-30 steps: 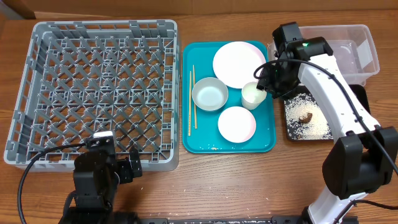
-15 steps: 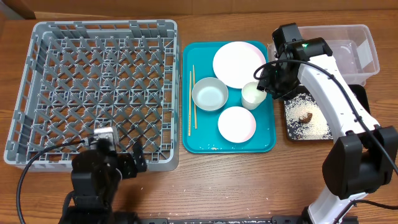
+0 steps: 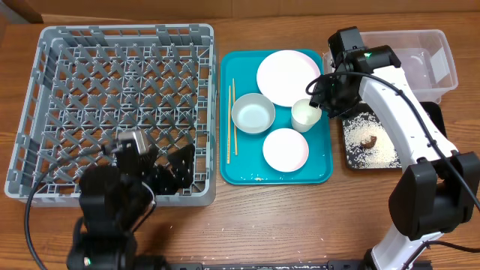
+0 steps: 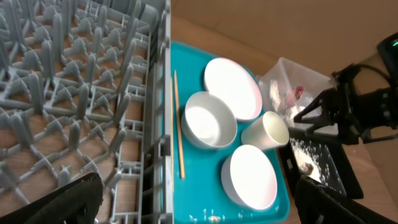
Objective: Sort waste into correct bins and load items into the dishwasher
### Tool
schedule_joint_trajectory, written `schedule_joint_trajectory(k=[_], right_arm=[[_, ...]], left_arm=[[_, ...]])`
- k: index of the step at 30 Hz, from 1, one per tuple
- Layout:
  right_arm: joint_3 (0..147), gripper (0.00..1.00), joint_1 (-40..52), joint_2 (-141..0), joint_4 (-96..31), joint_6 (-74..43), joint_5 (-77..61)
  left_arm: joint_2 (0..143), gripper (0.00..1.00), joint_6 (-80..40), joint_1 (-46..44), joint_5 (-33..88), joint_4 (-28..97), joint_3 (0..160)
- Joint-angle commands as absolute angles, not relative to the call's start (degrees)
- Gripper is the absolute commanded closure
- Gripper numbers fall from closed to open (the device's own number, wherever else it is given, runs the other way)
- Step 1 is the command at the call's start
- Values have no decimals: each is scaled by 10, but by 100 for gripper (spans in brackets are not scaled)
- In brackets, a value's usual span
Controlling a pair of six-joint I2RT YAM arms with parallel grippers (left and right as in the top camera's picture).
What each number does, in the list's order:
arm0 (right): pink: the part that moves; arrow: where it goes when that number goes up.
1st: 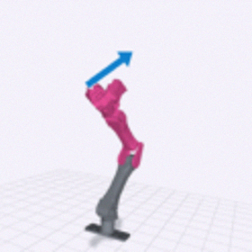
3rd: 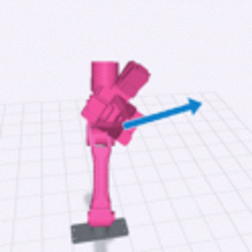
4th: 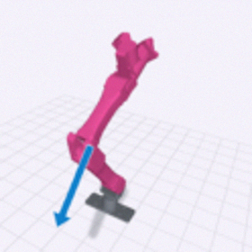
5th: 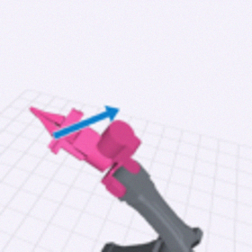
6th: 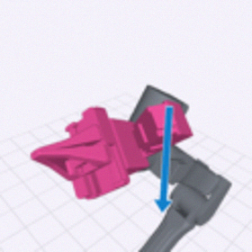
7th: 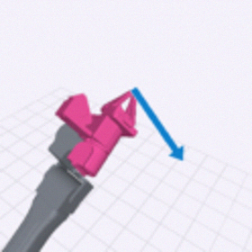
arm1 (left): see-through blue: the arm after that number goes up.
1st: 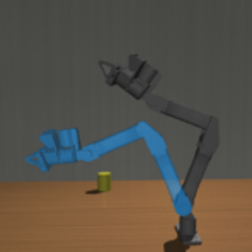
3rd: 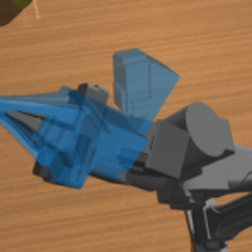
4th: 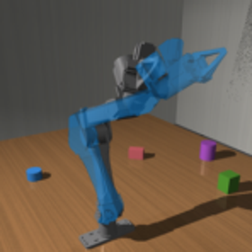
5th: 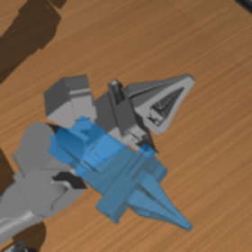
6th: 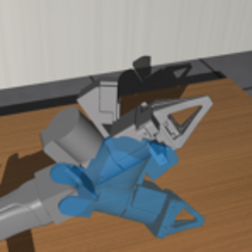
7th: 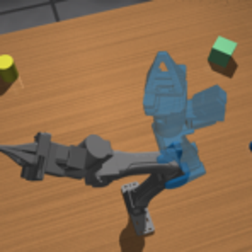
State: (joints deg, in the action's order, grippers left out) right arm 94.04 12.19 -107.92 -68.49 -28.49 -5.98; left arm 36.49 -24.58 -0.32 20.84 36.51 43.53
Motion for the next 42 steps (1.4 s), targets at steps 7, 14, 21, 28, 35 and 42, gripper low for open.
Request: schedule_joint_trajectory(k=[7,14,21,28,35,42], right_arm=[[847,51,121,-1074,-601,-292,-56],[803,53,121,-1074,-546,-292,-57],[799,69,121,-1074,-537,-292,-56],[764,96,122,-1074,-512,-301,-67],[801,96,53,-1011,-521,-234,-301],[797,96,14,-954,-508,-117,-668]], left_arm=[[628,0,-192,0,221,504,691],[669,0,-194,0,241,508,701],[671,0,-194,0,241,512,701],[676,14,-200,0,241,518,700],[689,0,-199,1,385,496,700],[793,0,-205,1,710,396,700]])
